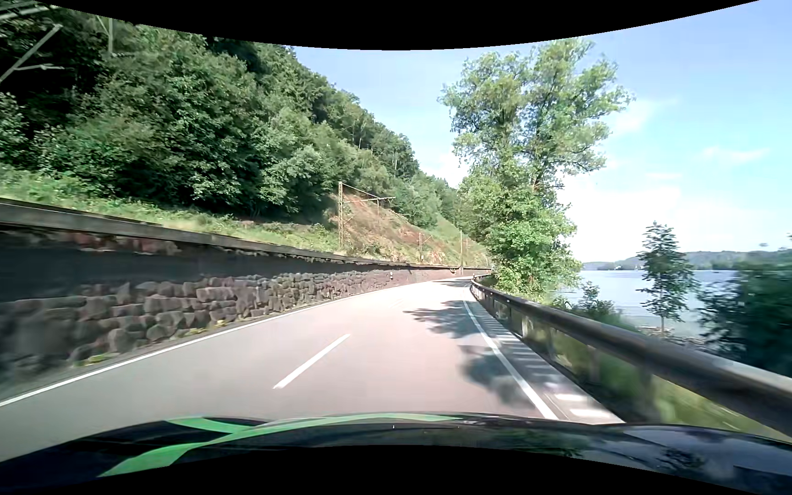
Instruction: Follow the waypoints while adhering to traffic rules and regulations
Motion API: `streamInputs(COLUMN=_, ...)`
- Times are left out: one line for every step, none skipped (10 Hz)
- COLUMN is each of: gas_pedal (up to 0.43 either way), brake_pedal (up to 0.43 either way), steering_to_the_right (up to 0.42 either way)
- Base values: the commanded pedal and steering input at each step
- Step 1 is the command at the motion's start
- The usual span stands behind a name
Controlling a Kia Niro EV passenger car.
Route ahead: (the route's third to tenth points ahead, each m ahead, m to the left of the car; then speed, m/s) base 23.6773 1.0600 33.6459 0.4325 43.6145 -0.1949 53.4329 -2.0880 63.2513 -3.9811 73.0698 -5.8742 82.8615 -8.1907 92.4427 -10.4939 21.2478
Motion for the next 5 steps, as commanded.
streamInputs(gas_pedal=0.228, brake_pedal=0.0, steering_to_the_right=0.017)
streamInputs(gas_pedal=0.197, brake_pedal=0.0, steering_to_the_right=0.018)
streamInputs(gas_pedal=0.189, brake_pedal=0.0, steering_to_the_right=0.019)
streamInputs(gas_pedal=0.169, brake_pedal=0.0, steering_to_the_right=0.02)
streamInputs(gas_pedal=0.15, brake_pedal=0.0, steering_to_the_right=0.02)
